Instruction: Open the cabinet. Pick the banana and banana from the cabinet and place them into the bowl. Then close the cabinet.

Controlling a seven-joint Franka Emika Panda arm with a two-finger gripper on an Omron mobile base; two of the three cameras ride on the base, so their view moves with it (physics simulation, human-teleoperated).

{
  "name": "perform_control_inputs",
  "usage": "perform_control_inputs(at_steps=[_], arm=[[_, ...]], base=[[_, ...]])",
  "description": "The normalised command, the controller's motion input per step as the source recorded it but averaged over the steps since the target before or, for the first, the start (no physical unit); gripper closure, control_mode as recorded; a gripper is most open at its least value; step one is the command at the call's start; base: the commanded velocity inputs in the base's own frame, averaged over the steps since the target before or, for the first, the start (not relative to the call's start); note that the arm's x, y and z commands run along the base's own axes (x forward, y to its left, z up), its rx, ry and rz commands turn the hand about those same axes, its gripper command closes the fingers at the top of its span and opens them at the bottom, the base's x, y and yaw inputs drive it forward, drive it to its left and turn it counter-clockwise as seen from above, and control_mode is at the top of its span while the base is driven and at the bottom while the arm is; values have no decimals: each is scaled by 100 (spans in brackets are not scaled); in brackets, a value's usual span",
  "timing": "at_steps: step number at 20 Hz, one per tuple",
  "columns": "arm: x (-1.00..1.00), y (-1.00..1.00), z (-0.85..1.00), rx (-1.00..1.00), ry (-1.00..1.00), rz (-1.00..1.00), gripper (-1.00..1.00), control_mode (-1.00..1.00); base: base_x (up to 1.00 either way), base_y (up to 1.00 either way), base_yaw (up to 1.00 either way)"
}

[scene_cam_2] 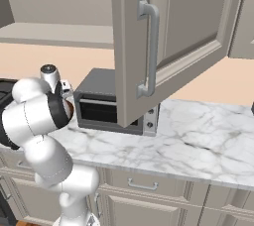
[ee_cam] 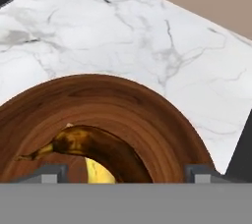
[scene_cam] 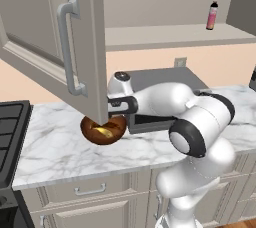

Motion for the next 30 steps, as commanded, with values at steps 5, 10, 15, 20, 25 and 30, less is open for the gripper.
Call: perform_control_inputs(at_steps=[5,10,15,20,25,30], arm=[[-36,0,63,0,-13,0,-100,-100],[-86,0,71,0,-32,0,-100,-100],[-76,-6,92,6,-26,0,-100,-100],[-91,-22,100,12,-18,0,-100,-100],[-100,-25,100,13,-11,0,-100,-100],[-100,-14,100,13,0,-5,-100,-100]], base=[[0,0,0],[0,0,0],[0,0,0],[0,0,0],[0,0,0],[0,0,0]])
